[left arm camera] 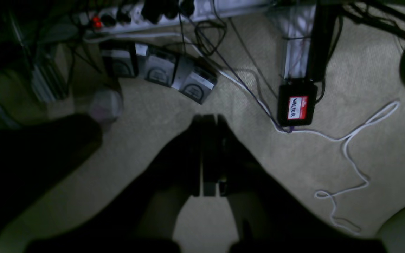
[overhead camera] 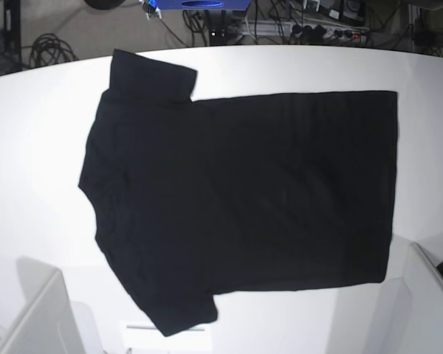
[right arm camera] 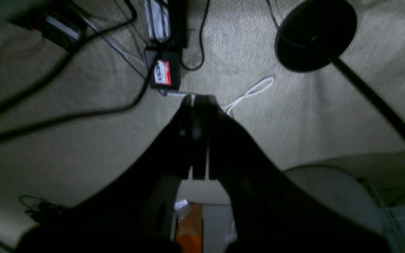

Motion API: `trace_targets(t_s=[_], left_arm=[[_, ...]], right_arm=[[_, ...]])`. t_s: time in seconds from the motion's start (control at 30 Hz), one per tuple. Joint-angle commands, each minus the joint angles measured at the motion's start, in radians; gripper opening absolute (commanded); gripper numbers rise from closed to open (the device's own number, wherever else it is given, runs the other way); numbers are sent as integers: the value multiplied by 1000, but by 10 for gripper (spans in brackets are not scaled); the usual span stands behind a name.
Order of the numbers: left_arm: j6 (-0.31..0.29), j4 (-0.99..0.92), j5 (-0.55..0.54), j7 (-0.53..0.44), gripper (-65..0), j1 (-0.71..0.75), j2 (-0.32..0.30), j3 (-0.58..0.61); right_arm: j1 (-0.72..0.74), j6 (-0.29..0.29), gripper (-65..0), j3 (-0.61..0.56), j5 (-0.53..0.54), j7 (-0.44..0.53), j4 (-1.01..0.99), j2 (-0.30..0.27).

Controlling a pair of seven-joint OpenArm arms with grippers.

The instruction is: Fold the T-shirt properly

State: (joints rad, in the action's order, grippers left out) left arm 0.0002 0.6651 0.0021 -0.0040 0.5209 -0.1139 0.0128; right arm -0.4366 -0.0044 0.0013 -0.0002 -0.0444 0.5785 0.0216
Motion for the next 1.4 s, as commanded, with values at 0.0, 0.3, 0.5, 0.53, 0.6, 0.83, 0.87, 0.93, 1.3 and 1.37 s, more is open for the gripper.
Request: trace_targets(t_s=[0.0,0.3,0.5,0.53,0.6,0.83,0.87,0.93,1.3,1.37], left_arm=[[7,32,0,2,-650,41,-10,-1],[7,402,-1,2,-650,264,-45,-14],[7,634,-1,3,-650,416,-83,-57],[7,671,-1,3,-650,439,-83,-76],[7,741,-3,3,-650,482,-83,-127],[7,982,-3,12,-650,612,-82,-245],[7,1027,-3,12,-650,631,-82,-253],[7,1103,-3,12,-650,672,-82,-259],[10,1317,-3,-40,-650,752,-77,-264],[10,1317,-3,-132,-650,743,-77,-264]], right_arm=[[-49,2,-650,6,2,-12,54,-18],[-310,2,-650,111,2,-104,524,-22],[-436,1,-650,113,2,-176,777,-24],[-446,1,-650,115,2,-193,809,-24],[-469,1,-650,151,2,-228,871,-22],[-506,4,-650,311,2,-294,1087,48],[-511,4,-650,320,2,-305,1127,48],[-517,4,-650,329,2,-326,1201,53],[-439,4,-650,352,2,-394,1440,54],[-396,5,-650,348,2,-391,1440,54]])
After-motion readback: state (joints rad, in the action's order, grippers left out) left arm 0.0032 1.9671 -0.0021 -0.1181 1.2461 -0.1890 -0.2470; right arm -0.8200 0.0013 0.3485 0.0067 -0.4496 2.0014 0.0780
